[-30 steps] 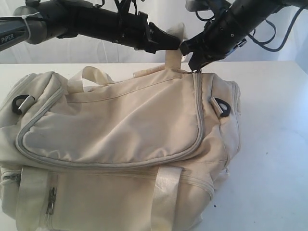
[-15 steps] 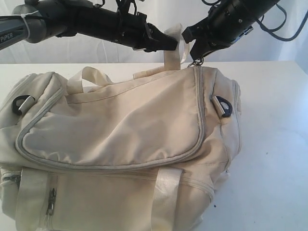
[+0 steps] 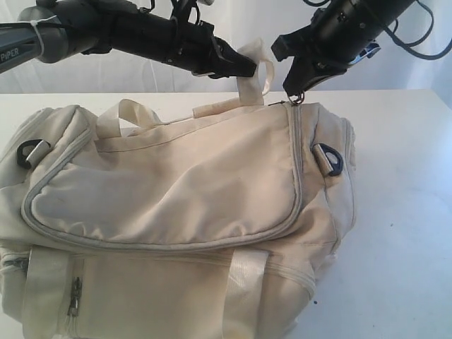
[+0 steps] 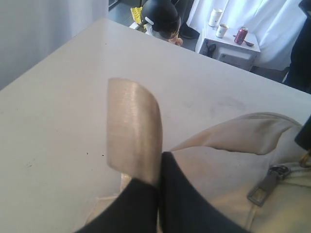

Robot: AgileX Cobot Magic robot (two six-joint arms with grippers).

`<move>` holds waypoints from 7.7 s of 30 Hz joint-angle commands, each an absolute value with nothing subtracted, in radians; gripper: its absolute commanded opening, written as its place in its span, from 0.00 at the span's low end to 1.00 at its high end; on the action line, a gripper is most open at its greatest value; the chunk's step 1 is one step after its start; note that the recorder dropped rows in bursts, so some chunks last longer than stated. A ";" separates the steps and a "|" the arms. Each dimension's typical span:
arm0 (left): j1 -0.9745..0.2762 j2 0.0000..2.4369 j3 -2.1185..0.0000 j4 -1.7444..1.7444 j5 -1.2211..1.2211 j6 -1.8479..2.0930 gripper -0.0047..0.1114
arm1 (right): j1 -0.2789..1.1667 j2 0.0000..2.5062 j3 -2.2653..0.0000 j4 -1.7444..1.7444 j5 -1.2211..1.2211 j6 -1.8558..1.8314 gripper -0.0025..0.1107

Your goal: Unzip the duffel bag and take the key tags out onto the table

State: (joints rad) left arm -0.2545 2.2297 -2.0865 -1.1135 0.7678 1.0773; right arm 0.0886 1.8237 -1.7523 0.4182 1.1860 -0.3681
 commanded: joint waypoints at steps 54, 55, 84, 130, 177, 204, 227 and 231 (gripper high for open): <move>-0.252 2.212 -2.094 -1.117 0.751 1.009 0.04 | 0.110 1.369 -1.142 0.547 1.039 -0.457 0.48; -0.252 2.212 -2.094 -1.117 0.751 1.009 0.04 | 0.110 1.369 -1.147 0.547 1.039 -0.461 0.52; -0.252 2.212 -2.094 -1.108 0.753 1.031 0.04 | 0.134 1.509 -1.166 0.617 0.965 -0.472 0.38; -0.252 2.212 -2.094 -1.108 0.753 1.047 0.04 | 0.272 1.633 -1.245 0.405 0.978 -0.358 0.39; -0.252 2.212 -2.094 -1.090 0.674 0.971 0.04 | 0.272 1.334 -1.144 0.449 1.171 -0.313 0.02; -0.252 2.212 -2.094 -1.090 0.671 0.952 0.04 | 0.571 1.265 -0.918 0.595 0.907 -0.311 0.02; -0.252 2.212 -2.094 -1.090 0.694 0.991 0.04 | 0.698 1.410 -0.930 0.628 0.760 -0.335 0.27; -0.252 2.212 -2.094 -1.090 0.694 0.999 0.04 | 0.698 1.386 -0.947 0.617 0.763 -0.335 0.55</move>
